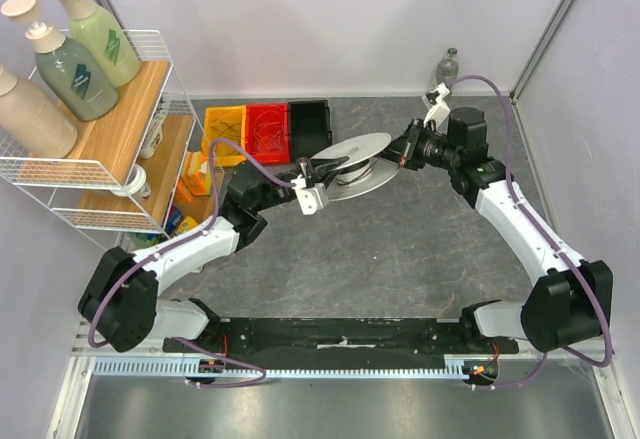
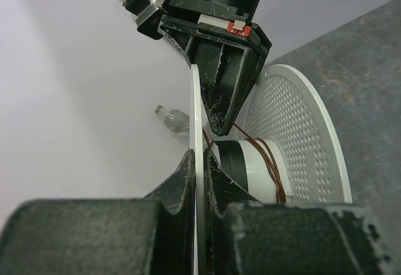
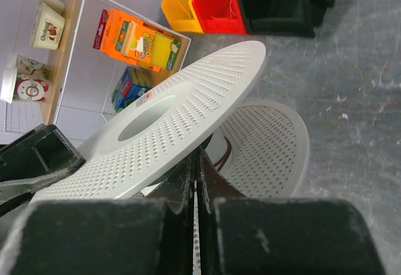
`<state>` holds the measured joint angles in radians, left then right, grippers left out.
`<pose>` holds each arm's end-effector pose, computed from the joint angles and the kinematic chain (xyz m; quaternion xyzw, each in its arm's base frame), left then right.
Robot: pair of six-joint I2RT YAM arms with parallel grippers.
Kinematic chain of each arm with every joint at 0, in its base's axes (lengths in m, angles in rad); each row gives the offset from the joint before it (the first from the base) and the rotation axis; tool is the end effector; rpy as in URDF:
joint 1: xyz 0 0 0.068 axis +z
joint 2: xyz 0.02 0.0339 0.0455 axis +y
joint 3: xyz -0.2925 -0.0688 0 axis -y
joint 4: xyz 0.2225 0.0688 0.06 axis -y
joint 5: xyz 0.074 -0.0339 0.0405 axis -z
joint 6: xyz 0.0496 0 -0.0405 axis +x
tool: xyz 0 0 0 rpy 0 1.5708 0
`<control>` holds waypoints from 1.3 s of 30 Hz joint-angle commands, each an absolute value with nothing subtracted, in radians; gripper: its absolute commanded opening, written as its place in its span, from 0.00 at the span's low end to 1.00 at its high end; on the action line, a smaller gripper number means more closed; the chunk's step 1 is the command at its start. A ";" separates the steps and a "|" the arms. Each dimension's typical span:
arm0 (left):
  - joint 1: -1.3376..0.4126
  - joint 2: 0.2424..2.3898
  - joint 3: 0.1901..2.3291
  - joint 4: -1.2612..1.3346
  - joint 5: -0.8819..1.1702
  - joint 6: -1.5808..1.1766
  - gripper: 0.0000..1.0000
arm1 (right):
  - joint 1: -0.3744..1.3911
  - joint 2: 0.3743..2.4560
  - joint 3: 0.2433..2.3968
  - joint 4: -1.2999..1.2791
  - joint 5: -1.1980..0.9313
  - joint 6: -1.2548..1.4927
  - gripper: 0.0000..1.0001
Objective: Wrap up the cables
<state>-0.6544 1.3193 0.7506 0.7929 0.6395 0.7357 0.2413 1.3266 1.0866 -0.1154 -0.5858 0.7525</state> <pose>0.2025 -0.1927 0.3528 0.5678 0.2973 -0.1657 0.7495 0.2729 0.0954 0.3626 0.0392 0.8021 0.4690 0.3676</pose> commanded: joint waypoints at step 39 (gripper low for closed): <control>-0.623 1.419 0.933 0.480 0.808 0.045 0.01 | 0.123 1.390 0.887 -0.265 -0.469 0.650 0.00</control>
<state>-0.6254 1.4303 0.9039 0.3992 0.6811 0.1940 0.1989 1.3552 0.9173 -0.2379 -0.6704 0.7433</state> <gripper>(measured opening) 0.089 0.007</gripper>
